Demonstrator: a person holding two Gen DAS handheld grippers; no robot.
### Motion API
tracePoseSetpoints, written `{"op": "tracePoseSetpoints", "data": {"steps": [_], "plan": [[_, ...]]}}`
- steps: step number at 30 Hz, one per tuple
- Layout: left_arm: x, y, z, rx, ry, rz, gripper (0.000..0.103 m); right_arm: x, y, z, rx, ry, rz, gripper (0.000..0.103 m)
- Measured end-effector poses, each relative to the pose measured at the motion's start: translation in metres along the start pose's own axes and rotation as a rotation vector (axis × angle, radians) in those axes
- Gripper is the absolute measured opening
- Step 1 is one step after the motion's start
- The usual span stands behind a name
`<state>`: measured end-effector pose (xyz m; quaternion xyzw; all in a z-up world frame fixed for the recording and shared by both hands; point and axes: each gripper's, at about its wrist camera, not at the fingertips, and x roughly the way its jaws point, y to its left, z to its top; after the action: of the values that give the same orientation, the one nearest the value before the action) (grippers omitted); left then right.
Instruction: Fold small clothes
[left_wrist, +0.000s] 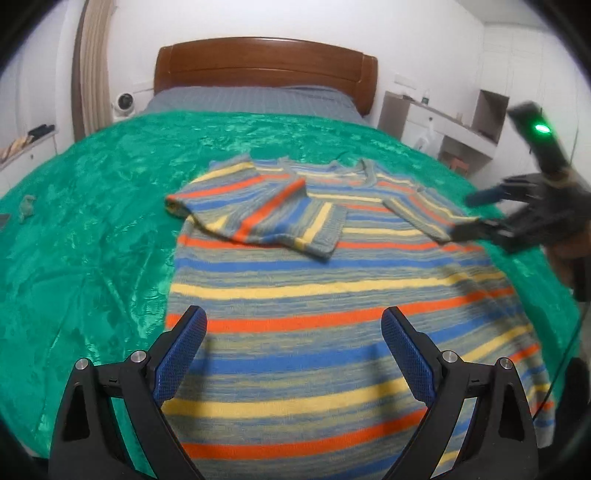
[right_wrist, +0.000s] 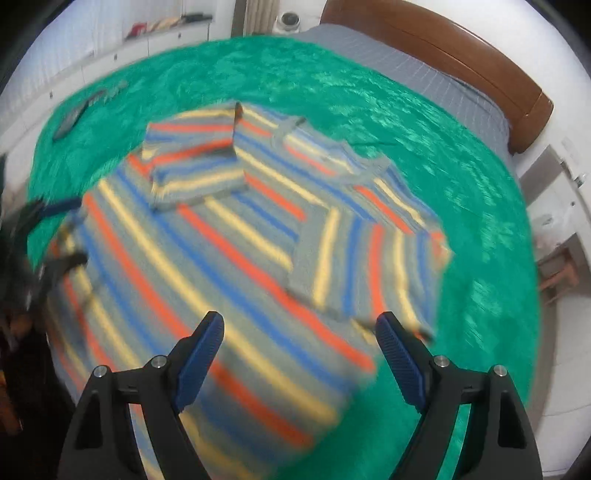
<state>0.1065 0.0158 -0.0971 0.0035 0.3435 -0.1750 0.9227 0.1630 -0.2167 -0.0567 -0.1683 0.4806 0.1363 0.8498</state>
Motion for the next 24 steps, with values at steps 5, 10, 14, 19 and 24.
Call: {"op": "tracePoseSetpoints", "data": {"steps": [5,10,14,19,24], "plan": [[0.004,0.009,0.001,-0.041,0.010,0.026,0.096,0.068,-0.007,0.020,0.082,0.013,-0.035,0.075],[0.008,0.021,0.005,-0.119,0.030,0.000,0.096,0.068,-0.046,0.003,0.300,-0.020,0.013,0.010],[0.009,0.028,0.007,-0.175,0.039,-0.030,0.096,0.030,-0.090,-0.014,0.397,-0.088,-0.082,0.005],[0.004,0.038,0.005,-0.201,0.033,-0.008,0.096,-0.016,-0.171,-0.063,0.582,-0.135,-0.198,0.005],[0.006,0.043,0.004,-0.226,0.047,-0.010,0.096,-0.041,-0.236,-0.138,0.776,-0.106,-0.298,0.005]]}}
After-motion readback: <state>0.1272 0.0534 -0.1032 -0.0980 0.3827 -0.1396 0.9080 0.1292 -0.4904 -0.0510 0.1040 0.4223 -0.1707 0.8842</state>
